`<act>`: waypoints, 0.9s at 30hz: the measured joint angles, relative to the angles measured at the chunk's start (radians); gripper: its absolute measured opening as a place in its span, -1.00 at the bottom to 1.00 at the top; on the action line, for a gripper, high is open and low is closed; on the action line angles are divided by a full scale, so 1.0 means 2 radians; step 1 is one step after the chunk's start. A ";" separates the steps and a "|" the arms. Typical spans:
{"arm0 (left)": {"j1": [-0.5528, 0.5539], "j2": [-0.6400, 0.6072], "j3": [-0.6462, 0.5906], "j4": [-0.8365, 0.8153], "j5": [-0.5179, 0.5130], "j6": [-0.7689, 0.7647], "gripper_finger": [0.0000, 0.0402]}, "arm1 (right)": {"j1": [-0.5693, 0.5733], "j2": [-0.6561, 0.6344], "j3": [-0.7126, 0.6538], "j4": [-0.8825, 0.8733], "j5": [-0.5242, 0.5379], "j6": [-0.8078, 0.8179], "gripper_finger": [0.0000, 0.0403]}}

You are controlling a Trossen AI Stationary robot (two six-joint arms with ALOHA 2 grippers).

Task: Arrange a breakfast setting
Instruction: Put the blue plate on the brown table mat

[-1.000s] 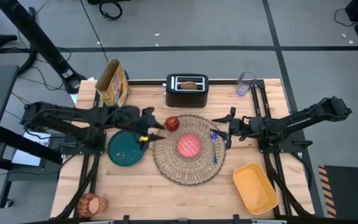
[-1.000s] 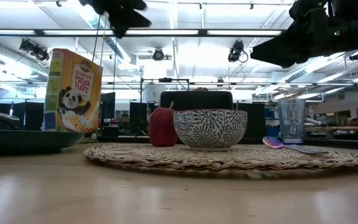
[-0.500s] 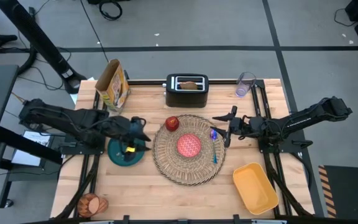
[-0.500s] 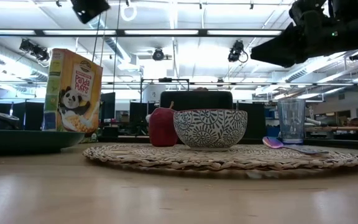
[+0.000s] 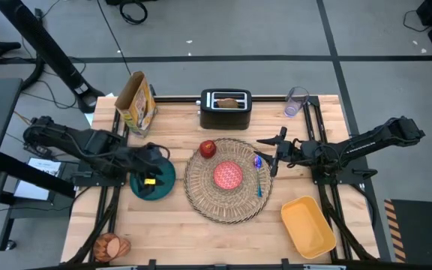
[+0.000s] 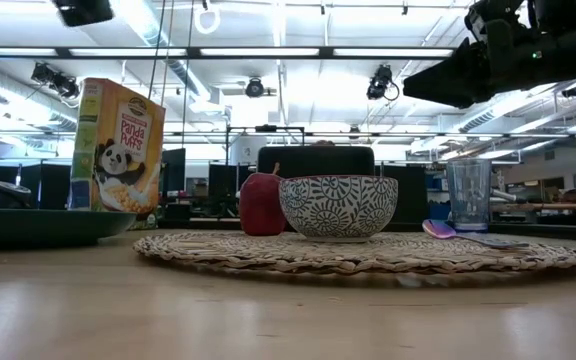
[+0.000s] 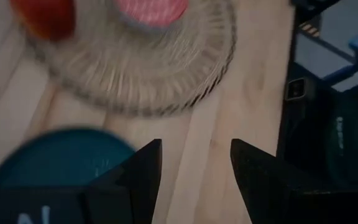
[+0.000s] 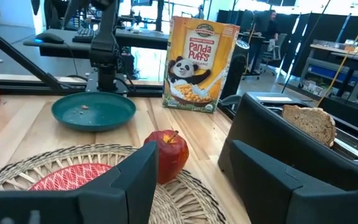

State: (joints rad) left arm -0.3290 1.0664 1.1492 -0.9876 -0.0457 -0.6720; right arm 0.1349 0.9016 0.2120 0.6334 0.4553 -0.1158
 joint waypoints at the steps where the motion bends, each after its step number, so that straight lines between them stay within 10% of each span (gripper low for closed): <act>1: -0.006 0.000 0.000 -0.007 -0.001 -0.015 -0.01 | 0.000 0.000 0.000 0.000 0.000 0.000 0.03; 27: -0.159 0.033 -0.033 -0.044 0.007 -0.269 -0.01 | 0.118 0.080 0.117 -0.102 0.096 0.006 0.03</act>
State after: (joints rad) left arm -0.6464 1.1324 1.0832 -1.0752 -0.0311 -1.2110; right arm 0.3702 1.0616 0.4470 0.4295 0.6476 -0.1032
